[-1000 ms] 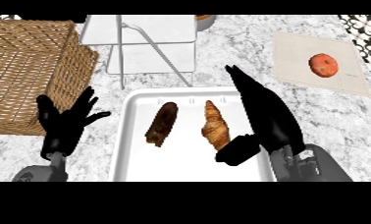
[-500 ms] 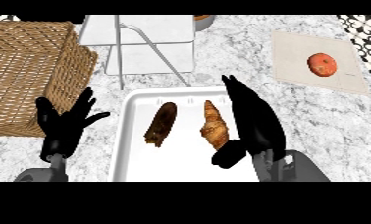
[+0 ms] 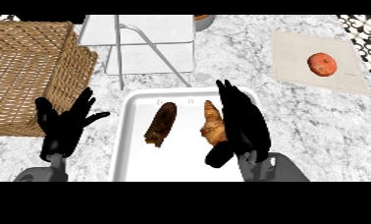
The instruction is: Pick the croissant from the tray and place it in the tiered shelf
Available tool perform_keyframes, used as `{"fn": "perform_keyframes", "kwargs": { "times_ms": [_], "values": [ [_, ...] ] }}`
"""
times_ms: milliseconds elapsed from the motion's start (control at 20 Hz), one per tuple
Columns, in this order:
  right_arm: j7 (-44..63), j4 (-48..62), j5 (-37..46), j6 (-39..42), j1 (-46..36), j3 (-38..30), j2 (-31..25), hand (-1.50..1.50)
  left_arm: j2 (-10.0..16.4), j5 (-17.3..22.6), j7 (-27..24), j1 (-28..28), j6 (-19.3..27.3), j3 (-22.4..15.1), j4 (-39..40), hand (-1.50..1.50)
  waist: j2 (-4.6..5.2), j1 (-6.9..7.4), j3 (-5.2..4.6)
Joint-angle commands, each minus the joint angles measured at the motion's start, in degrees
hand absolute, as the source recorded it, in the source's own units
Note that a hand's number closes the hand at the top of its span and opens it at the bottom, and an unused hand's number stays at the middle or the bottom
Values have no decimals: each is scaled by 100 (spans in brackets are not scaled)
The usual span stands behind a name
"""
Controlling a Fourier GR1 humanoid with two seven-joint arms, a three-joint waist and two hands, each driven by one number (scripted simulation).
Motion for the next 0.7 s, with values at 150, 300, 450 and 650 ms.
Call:
{"fn": "perform_keyframes", "kwargs": {
  "times_ms": [150,300,450,650],
  "values": [
    [13,548,623,-84,175,-138,186,-150,-161,-164,118,101,1,-43,9,0,24,4,-27],
    [-33,892,1001,-272,171,-104,473,-150,-143,-188,-43,-125,-119,118,443,0,29,-3,-28],
    [-280,812,1113,-184,240,-268,310,-150,68,-94,260,-156,-295,282,326,0,27,-13,-27],
    [-905,1231,1200,-516,344,-576,406,-150,-333,-452,366,72,137,24,-189,0,25,-1,-26]
  ]
}}
